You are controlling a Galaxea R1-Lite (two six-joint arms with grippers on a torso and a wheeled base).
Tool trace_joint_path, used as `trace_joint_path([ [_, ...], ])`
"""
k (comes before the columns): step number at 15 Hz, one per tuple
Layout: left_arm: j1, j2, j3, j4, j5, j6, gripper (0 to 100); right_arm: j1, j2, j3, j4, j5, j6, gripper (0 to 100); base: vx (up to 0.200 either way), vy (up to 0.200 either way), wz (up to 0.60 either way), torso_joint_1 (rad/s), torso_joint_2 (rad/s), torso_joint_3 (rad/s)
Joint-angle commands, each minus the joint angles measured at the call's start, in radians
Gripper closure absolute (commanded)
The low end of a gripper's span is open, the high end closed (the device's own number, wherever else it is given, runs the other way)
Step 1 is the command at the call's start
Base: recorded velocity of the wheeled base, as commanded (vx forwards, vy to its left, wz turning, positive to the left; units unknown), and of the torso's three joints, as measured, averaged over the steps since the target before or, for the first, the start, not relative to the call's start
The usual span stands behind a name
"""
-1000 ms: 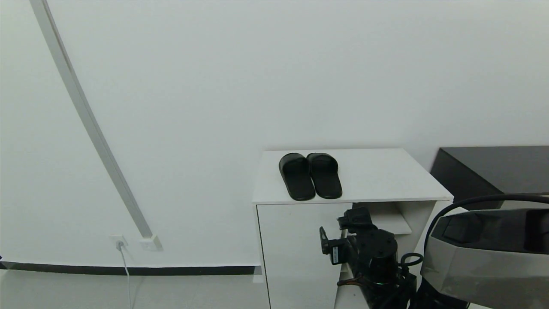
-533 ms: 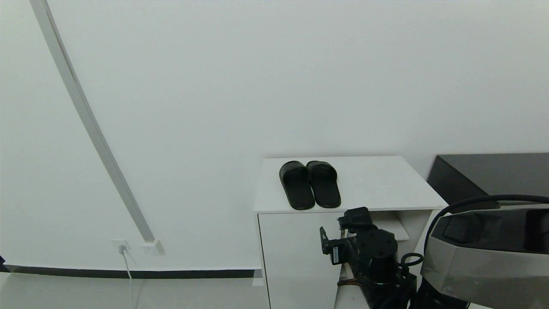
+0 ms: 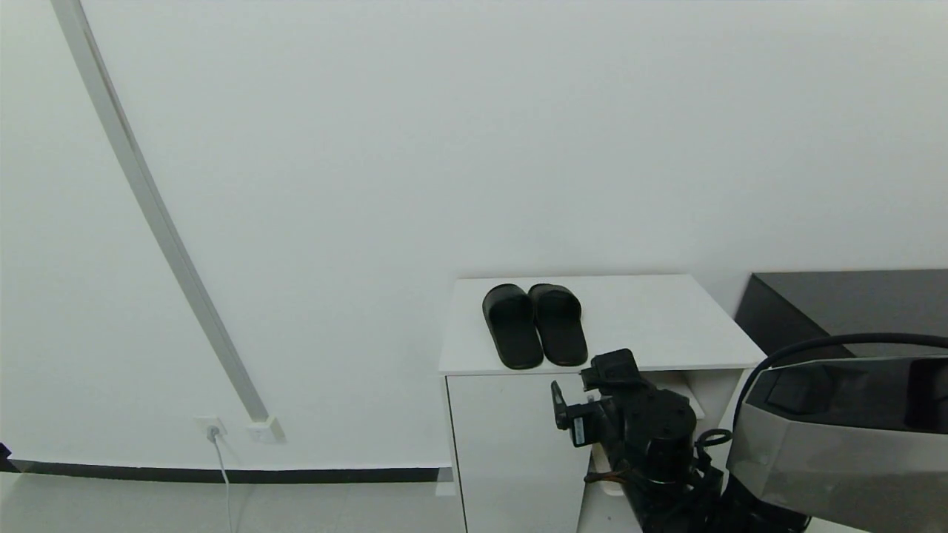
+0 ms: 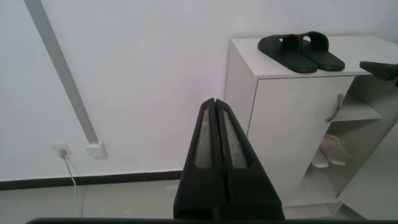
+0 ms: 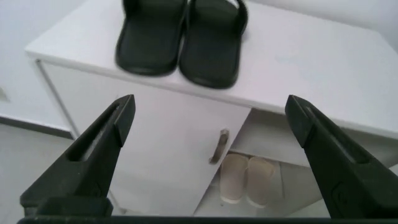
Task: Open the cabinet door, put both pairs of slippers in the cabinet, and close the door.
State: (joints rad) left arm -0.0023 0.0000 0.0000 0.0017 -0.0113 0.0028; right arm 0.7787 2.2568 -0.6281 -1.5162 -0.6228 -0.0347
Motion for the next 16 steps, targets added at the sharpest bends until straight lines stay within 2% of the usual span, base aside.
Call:
trace_joint_path([
  [1, 0.001, 0.002, 0.000, 0.000, 0.001, 0.000, 100, -0.035, -0.039, -0.062, 0.074, 0.002, -0.005, 0, 0.000, 0.000, 0.00, 0.000, 0.00, 0.000],
  [5, 0.001, 0.000, 0.000, 0.000, 0.001, 0.000, 100, -0.041, -0.089, -0.306, 0.452, 0.006, 0.108, 0, 0.000, 0.000, 0.00, 0.000, 0.00, 0.000],
  [7, -0.001, 0.000, 0.000, 0.000, 0.001, 0.000, 100, -0.039, -0.089, -0.389, 0.573, 0.032, 0.157, 0, 0.000, 0.000, 0.00, 0.000, 0.00, 0.000],
  [10, -0.001, 0.000, 0.000, 0.000, 0.001, 0.000, 100, -0.039, -0.089, -0.453, 0.674, 0.037, 0.231, 0, 0.000, 0.000, 0.00, 0.000, 0.00, 0.000],
  [12, 0.001, 0.000, 0.000, 0.000, 0.001, 0.000, 100, -0.036, -0.092, -0.464, 0.722, 0.103, 0.276, 0, 0.000, 0.000, 0.00, 0.000, 0.00, 0.000],
  [16, 0.001, 0.000, 0.000, 0.000, -0.001, 0.000, 100, -0.030, -0.091, -0.453, 0.734, 0.129, 0.286, 0, 0.000, 0.000, 0.00, 0.000, 0.00, 0.000],
])
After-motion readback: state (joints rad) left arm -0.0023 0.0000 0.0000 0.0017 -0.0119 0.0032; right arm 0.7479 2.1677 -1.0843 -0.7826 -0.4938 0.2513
